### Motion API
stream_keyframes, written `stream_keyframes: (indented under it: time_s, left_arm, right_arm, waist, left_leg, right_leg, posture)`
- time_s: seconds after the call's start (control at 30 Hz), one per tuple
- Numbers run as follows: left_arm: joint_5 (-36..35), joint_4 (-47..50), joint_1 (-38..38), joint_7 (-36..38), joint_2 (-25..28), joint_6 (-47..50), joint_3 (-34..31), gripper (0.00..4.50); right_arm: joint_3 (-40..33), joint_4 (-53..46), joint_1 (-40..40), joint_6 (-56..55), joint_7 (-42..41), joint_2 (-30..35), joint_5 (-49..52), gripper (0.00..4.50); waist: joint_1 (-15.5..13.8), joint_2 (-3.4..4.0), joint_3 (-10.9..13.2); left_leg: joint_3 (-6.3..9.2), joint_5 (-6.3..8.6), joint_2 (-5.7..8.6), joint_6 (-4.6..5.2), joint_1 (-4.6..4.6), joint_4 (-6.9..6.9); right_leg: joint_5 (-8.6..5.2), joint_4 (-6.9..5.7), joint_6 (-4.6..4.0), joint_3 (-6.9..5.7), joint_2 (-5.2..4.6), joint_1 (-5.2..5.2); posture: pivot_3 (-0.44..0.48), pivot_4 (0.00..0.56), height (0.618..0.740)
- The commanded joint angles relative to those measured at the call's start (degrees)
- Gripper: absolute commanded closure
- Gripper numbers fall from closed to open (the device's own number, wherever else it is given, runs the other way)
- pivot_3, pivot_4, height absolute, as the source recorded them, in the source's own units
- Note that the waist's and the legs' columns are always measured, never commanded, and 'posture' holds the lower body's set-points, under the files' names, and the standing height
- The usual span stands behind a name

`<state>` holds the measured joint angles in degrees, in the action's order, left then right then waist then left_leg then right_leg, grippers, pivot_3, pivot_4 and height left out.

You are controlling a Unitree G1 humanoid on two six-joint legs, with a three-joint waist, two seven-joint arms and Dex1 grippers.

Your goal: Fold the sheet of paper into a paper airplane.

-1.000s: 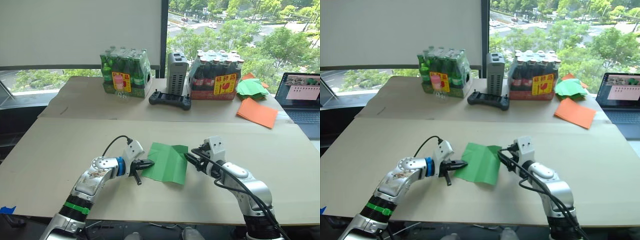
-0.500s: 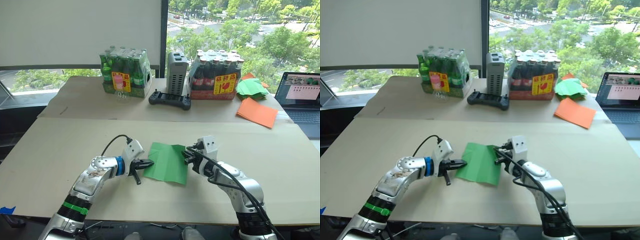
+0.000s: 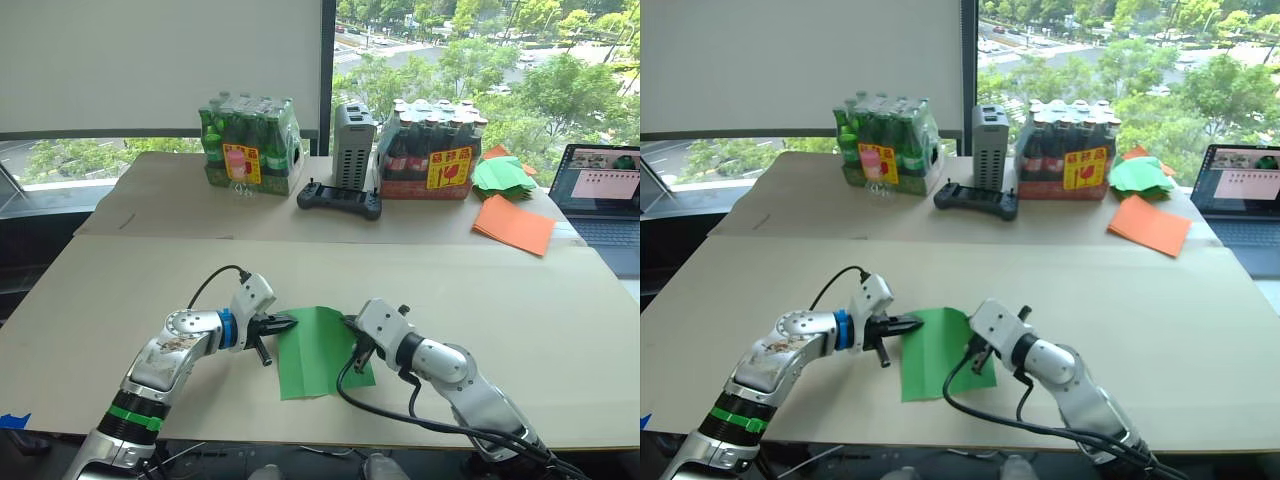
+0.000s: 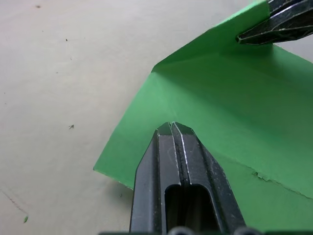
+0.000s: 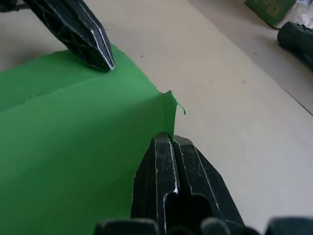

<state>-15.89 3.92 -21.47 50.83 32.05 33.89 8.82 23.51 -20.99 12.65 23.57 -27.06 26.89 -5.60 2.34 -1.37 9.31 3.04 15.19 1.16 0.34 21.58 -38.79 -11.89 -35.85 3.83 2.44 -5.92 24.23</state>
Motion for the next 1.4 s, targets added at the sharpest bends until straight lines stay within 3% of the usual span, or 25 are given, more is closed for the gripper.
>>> stream_keyframes:
  time_s: [0.03,0.33,0.6,1.13,1.4]
  left_arm:
    - [0.6,0.8,0.6,0.9,1.3,-0.7,0.5,4.50]
    - [1.6,-0.8,-0.6,2.0,1.6,-2.3,2.1,4.50]
    - [2.1,-2.2,-5.7,2.9,-1.2,-2.4,3.8,4.50]
    - [8.5,-11.5,-9.1,2.1,-6.0,-8.0,9.5,4.50]
    - [12.9,-15.4,-8.5,2.6,-4.7,-11.7,11.8,4.50]
  right_arm:
    - [3.2,-1.5,0.9,-1.0,-0.9,0.9,-5.0,4.43]
    - [7.7,-3.2,2.1,1.3,-4.5,1.4,-12.8,4.43]
    - [10.3,-2.0,3.0,2.8,-7.5,1.0,-18.2,4.43]
    - [9.6,-1.6,2.6,3.1,-9.7,-1.5,-21.9,4.43]
    - [9.2,-1.9,2.9,2.8,-10.9,-1.6,-23.2,4.43]
  waist:
    - [0.0,0.00,0.0]
    - [0.0,0.00,0.0]
    - [-0.1,0.00,0.0]
    - [0.1,-0.01,0.0]
    - [0.1,-0.02,0.0]
  left_leg:
    - [-0.01,0.00,0.00,0.00,0.00,0.00]
    - [0.00,0.00,0.00,0.00,0.00,-0.01]
    - [0.00,0.00,0.00,0.00,-0.01,-0.03]
    - [0.00,0.00,-0.02,0.00,-0.12,-0.04]
    - [0.00,0.00,-0.02,0.00,-0.21,-0.04]
  right_leg:
    - [0.00,0.00,0.00,0.00,0.00,0.00]
    - [0.00,0.00,0.00,-0.01,0.00,0.00]
    - [0.00,0.00,0.00,-0.02,0.01,-0.02]
    - [0.01,-0.04,-0.02,-0.01,0.07,-0.11]
    - [0.01,-0.04,-0.02,0.00,0.06,-0.20]
  posture:
    - [0.000,0.150,0.740]
    - [0.000,0.150,0.740]
    - [0.000,0.150,0.740]
    - [0.000,0.150,0.740]
    - [0.000,0.150,0.740]
